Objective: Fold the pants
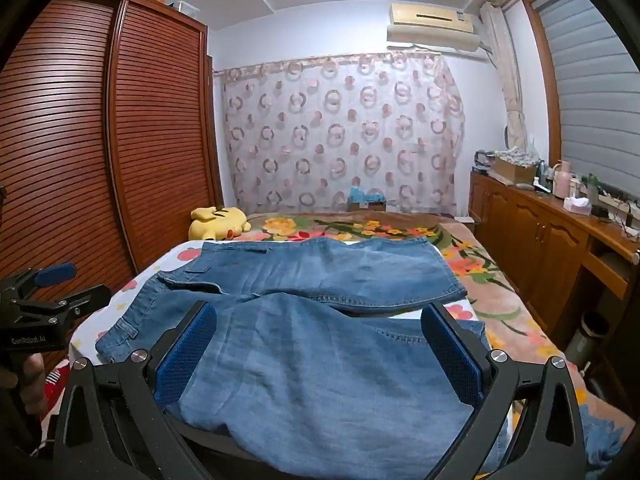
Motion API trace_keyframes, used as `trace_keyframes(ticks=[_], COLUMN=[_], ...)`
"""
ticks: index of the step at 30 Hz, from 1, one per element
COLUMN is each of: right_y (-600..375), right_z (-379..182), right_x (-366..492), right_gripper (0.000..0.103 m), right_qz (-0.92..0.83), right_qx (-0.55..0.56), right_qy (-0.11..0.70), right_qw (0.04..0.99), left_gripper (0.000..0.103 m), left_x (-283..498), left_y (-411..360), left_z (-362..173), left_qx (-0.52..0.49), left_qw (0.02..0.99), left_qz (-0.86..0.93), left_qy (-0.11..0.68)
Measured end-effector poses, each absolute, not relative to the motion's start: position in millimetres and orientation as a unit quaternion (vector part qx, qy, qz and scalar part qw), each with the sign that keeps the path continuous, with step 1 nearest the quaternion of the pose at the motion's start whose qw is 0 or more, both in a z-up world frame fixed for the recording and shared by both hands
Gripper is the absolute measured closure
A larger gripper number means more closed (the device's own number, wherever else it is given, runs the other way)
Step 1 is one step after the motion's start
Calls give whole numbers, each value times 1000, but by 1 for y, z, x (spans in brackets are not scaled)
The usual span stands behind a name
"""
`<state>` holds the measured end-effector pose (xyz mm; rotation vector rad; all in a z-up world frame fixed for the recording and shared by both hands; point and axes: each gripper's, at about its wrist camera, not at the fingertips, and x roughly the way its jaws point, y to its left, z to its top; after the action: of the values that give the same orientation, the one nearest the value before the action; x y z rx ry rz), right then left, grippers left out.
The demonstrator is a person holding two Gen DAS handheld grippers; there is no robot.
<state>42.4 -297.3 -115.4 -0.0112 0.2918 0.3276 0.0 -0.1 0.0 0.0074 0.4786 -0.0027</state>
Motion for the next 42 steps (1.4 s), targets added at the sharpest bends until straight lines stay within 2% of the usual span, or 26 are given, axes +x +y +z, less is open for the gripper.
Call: trace_keyframes(ticks=[42], right_y=[-297], right_z=[-116], right_x=[40], right_gripper=[1], right_qz=[160], right_qx=[-3], right_qy=[144], right_qw=[977], left_gripper=[0], left_x=[1], left_y=[4], left_z=[-8], left_qx=[4], left_qw=[971], left_qz=[2], left_qy=[237])
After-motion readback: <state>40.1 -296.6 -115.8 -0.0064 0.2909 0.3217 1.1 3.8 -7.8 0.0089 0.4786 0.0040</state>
